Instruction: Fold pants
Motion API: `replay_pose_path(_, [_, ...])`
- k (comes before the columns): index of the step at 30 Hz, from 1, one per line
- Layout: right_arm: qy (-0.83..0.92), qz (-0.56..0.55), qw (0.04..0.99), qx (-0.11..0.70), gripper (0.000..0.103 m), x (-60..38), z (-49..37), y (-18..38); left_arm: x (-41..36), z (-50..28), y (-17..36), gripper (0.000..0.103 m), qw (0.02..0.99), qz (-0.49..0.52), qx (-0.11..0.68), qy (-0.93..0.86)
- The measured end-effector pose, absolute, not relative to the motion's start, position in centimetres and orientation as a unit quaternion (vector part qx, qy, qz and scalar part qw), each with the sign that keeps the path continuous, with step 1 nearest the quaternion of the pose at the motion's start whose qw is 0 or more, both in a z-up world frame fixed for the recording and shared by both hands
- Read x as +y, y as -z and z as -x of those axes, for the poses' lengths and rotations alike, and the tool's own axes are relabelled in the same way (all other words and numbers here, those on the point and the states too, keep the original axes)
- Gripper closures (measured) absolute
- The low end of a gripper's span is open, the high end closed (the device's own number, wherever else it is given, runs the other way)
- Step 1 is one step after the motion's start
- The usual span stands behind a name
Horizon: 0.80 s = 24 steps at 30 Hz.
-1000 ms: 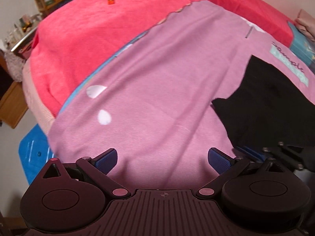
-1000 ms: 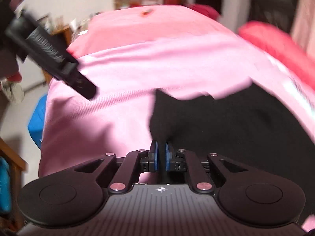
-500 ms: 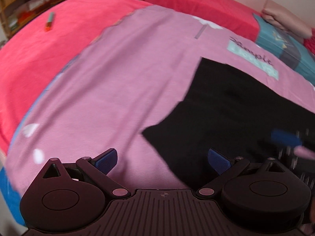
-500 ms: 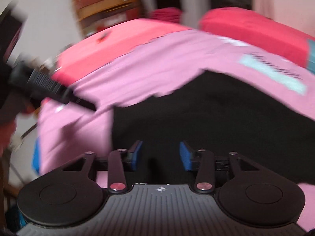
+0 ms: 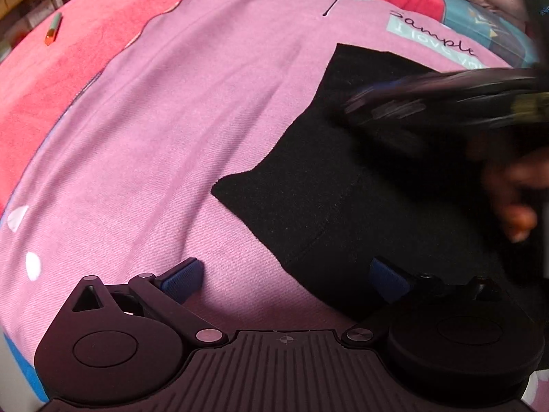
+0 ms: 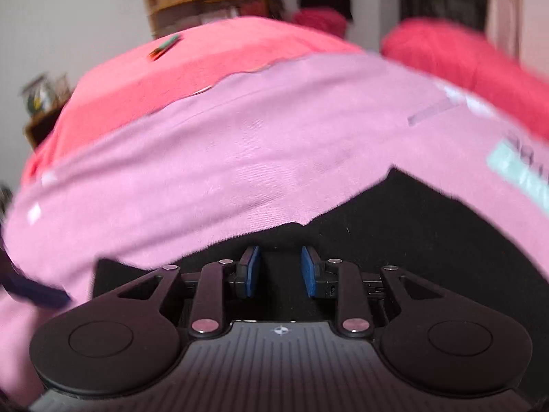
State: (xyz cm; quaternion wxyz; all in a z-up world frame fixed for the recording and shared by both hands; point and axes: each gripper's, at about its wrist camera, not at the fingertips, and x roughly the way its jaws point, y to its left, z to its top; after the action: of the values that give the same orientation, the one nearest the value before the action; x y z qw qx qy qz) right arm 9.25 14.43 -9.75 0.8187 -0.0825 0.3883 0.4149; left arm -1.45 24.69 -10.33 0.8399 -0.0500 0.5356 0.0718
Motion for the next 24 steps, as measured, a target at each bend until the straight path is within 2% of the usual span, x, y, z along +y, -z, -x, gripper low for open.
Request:
replay_pose_path(3, [-0.36,0.089,0.865,0.339,0.065,10.2,-8.6,8.0,24.5,1.8,10.2,0.0,0.844,0.047,0.529,-0.071])
replay_pose_path(6, [-0.316,0.103,0.861,0.385,0.067,9.6,-11.2,10.4,24.1,2.3,10.1,0.0,0.848,0.043,0.523,-0.072])
replay_pose_path(7, [-0.316,0.098,0.861,0.385,0.064,9.9,-12.0,11.3,24.0,2.3,10.0,0.0,0.848,0.042,0.524,-0.073])
replay_pose_path(9, [-0.325,0.082,0.876,0.347,0.057,10.5,-12.9,11.4,23.8,2.2,9.9,0.0,0.846,0.042,0.527,-0.073])
replay_pose_path(11, [-0.316,0.065,0.873,0.364,0.046,10.9,-13.5,11.2,23.9,2.1,9.8,0.0,0.843,0.042,0.532,-0.071])
replay_pose_path(15, [-0.306,0.053,0.873,0.375,0.036,8.3,-10.2,9.6,24.3,1.6,9.5,0.0,0.837,0.048,0.541,-0.063])
replay_pose_path(16, [-0.288,0.05,0.881,0.372,0.029,7.2,-9.3,9.1,24.3,1.6,9.5,0.0,0.836,0.048,0.543,-0.062])
replay_pose_path(19, [-0.277,0.044,0.869,0.407,0.022,5.5,-9.8,11.0,24.2,1.1,9.0,0.0,0.829,0.045,0.553,-0.061])
replay_pose_path(20, [-0.285,0.052,0.874,0.391,0.01,5.6,-10.1,11.6,24.2,0.9,8.7,0.0,0.826,0.044,0.558,-0.065])
replay_pose_path(22, [-0.281,0.065,0.869,0.403,0.009,6.6,-10.9,11.4,23.9,0.9,7.4,0.0,0.83,0.038,0.553,-0.071])
replay_pose_path(24, [-0.284,0.029,0.87,0.401,0.014,5.5,-11.1,9.5,23.1,0.8,5.8,0.0,0.841,0.017,0.536,-0.072])
